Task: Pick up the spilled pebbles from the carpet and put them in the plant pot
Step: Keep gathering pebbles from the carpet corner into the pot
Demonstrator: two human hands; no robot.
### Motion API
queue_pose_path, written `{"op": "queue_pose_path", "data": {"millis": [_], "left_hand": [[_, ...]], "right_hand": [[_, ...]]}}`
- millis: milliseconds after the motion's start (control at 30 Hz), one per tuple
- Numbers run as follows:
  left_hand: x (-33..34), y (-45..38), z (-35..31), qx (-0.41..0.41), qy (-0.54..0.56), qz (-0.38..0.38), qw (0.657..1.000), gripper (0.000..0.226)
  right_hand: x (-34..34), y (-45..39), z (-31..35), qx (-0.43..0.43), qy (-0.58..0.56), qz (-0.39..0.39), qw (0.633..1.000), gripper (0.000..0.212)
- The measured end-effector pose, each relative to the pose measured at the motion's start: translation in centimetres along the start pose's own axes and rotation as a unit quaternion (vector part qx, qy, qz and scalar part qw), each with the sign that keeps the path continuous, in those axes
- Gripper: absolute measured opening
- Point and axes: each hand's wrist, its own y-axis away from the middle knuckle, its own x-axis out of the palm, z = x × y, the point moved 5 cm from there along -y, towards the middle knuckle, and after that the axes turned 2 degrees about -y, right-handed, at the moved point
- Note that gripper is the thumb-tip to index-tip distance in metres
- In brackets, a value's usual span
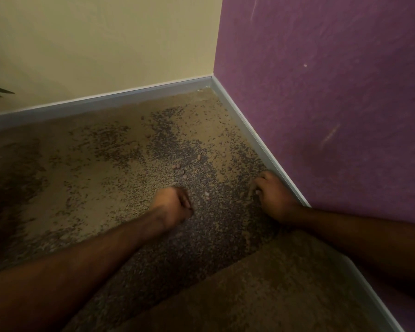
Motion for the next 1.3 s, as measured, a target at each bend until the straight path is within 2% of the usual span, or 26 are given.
{"op": "queue_pose_path", "data": {"millis": [67,167,300,367,500,567,700,767,833,933,1033,1300], "left_hand": [[-0.2,0.1,0.7,-0.065,0.137,0.002,0.988,0.016],[-0.1,0.7,1.1,-0.179,0.374,0.010,0.910,0.006],[0.2,1.4,0.2,-0.210,0.559,0.121,0.793,0.022],[0.2,1.6,0.1,-0.221,0.596,0.143,0.759,0.020],[0.1,1.6,0.0,-0.220,0.601,0.151,0.753,0.009],[0.4,1.3,-0.2,-0.210,0.603,0.157,0.753,0.016],[0.5,0.8,-0.4,-0.205,0.603,0.133,0.759,0.028],[0.5,0.6,-0.1,-0.209,0.606,0.117,0.759,0.031],[0.4,0.4,0.5,-0.210,0.605,0.106,0.760,0.031],[0.5,0.1,1.3,-0.205,0.613,0.116,0.754,0.031],[0.6,0.1,1.9,-0.216,0.614,0.106,0.752,0.029],[0.1,0.4,1.7,-0.218,0.618,0.105,0.748,0.027]], "right_hand": [[-0.3,-0.2,0.0,0.023,-0.011,0.000,1.000,0.020],[-0.8,-0.9,0.2,0.066,-0.006,0.018,0.998,0.024],[-1.1,-2.1,0.4,0.126,0.004,0.038,0.991,0.010],[-1.4,-2.0,0.6,0.159,-0.038,0.034,0.986,0.011],[-1.5,-1.2,3.0,0.194,-0.293,0.041,0.936,0.008],[-1.0,-1.1,5.1,0.169,-0.337,0.059,0.924,0.011],[1.0,-2.0,9.6,0.047,-0.278,0.088,0.955,0.013],[2.1,-2.8,11.5,-0.024,-0.200,0.082,0.976,0.017],[3.1,-3.7,12.7,-0.058,-0.106,0.078,0.990,0.024],[4.2,-4.4,13.5,-0.062,0.031,0.106,0.992,0.026],[4.5,-5.0,13.0,-0.046,0.089,0.123,0.987,0.021],[3.5,-6.7,10.7,0.071,0.026,0.164,0.984,0.013]]}}
